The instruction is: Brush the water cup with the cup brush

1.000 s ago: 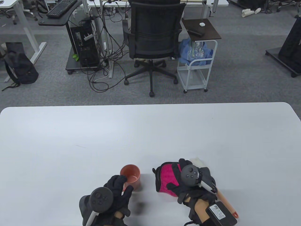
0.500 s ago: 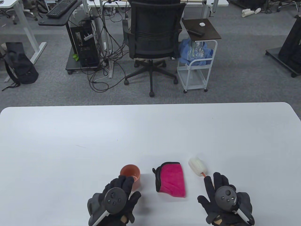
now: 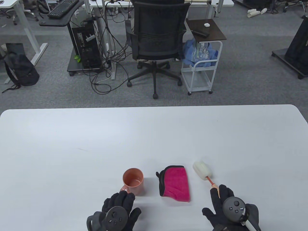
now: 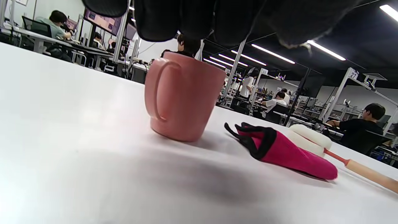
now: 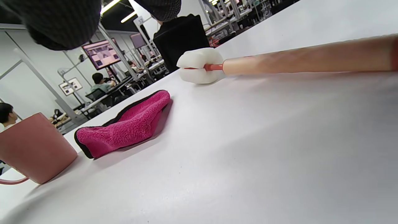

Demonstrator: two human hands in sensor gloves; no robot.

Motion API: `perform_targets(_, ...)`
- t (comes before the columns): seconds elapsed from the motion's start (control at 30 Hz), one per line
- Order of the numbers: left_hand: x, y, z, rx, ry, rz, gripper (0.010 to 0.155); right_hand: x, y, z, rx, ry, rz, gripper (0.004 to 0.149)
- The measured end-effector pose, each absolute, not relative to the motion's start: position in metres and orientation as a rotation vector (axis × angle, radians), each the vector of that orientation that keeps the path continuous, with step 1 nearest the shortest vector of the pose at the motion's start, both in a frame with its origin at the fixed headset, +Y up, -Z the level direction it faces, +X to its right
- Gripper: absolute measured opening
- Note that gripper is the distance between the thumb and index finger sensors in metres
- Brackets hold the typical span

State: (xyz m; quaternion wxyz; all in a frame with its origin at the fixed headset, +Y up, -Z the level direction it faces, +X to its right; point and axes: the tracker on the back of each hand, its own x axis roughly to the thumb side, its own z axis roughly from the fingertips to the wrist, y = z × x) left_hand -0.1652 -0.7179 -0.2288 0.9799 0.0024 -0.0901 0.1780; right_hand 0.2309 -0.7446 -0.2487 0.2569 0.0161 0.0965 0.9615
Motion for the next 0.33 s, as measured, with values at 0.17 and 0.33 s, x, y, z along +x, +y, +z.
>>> perform_targets(0.17, -0.1680, -0.7203, -0.2287, -0.013, -0.176, 0.349, 0.062, 0.2328, -0.7449, -0.2453, 0.033, 0.231, 2.583, 0.081)
perform_targets(0.33, -0.1718, -0.7219, -0.2297, -0.024, -0.169, 0.395, 0.061, 0.2327, -0.7468, -0.2456, 0.027, 0.250, 2.578, 0.080)
